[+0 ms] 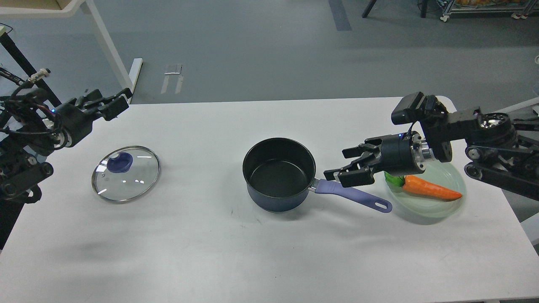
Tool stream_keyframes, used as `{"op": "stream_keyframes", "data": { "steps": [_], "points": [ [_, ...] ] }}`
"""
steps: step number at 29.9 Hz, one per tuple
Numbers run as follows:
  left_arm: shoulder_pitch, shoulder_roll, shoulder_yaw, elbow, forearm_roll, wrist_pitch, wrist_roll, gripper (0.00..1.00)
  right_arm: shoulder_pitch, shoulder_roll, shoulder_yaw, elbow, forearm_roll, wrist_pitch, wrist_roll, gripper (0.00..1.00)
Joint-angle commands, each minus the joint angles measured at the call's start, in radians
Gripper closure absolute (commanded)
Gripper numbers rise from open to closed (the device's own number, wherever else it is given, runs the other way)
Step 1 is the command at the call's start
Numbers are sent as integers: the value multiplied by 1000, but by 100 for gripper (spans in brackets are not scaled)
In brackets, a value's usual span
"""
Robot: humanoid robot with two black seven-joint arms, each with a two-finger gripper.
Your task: Open pot lid
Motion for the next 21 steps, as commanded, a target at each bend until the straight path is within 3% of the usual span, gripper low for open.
{"op": "stream_keyframes", "data": {
  "steps": [1,6,13,21],
  "points": [
    [-25,-1,1,2,-144,-36,8,1,-18,-13,109,-18,141,-6,0,3],
    [-31,-36,-29,3,-403,-135,21,1,-87,-13,256,-92,369,-45,-2,1],
    [-34,-148,-129,3,-847,-160,19,1,-195,-2,335,-261,817,-125,0,1],
    [-28,-285,-284,106,-960,-264,21,1,-250,6,336,-402,1289,-128,8,1]
  ]
}}
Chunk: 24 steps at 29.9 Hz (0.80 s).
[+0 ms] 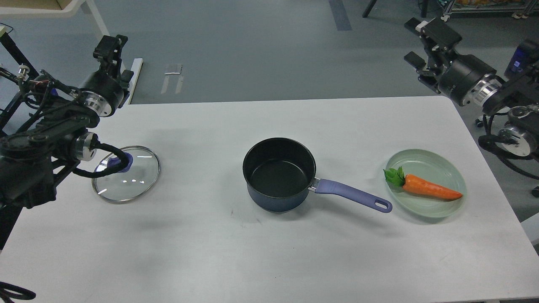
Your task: Open pot lid
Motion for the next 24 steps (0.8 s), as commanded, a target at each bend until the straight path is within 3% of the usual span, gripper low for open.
{"op": "stream_keyframes", "data": {
  "steps": [1,5,12,19,24],
  "points": [
    [9,-63,-103,58,-50,-45,1,1,-20,14,0,-58,225,0,1,1],
    [16,-89,-158,67,-119,-99,1,1,-21,89,17,-136,394,5,-1,1],
    [20,-112,-161,67,-273,-147,-2,1,-57,348,239,-377,495,40,-21,1],
    [35,-108,-175,66,-301,-150,-2,1,-142,471,480,-387,507,112,-73,1],
    [47,-97,-183,66,-298,-148,-11,1,-178,477,517,-382,507,112,-76,1]
  ]
}}
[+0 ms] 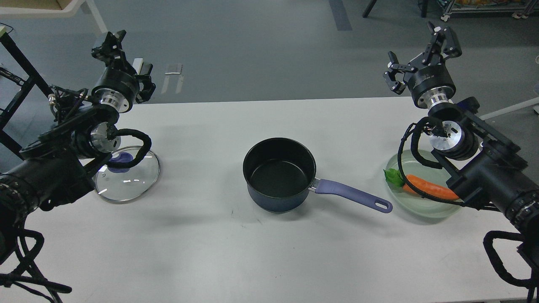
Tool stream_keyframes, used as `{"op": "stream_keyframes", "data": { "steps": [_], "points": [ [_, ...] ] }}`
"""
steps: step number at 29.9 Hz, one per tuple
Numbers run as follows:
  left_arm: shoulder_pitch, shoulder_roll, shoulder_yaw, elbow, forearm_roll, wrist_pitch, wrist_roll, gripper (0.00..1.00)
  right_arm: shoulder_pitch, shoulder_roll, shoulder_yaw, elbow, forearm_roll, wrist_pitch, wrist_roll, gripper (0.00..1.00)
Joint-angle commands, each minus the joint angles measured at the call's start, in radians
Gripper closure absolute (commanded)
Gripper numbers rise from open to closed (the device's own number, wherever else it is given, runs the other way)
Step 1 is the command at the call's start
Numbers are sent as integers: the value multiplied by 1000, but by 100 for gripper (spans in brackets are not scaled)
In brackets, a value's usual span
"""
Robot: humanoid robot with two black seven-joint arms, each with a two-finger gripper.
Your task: Open pot lid
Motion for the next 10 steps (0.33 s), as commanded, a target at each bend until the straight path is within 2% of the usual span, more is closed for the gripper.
{"op": "stream_keyframes", "data": {
  "steps": [1,10],
  "points": [
    [9,5,-2,0,1,2,-8,1,-21,4,13,3,0,0,-1,0],
    [23,18,-2,-11,6,2,-7,1,-40,2,10,13,-1,28,0,0]
  ]
}}
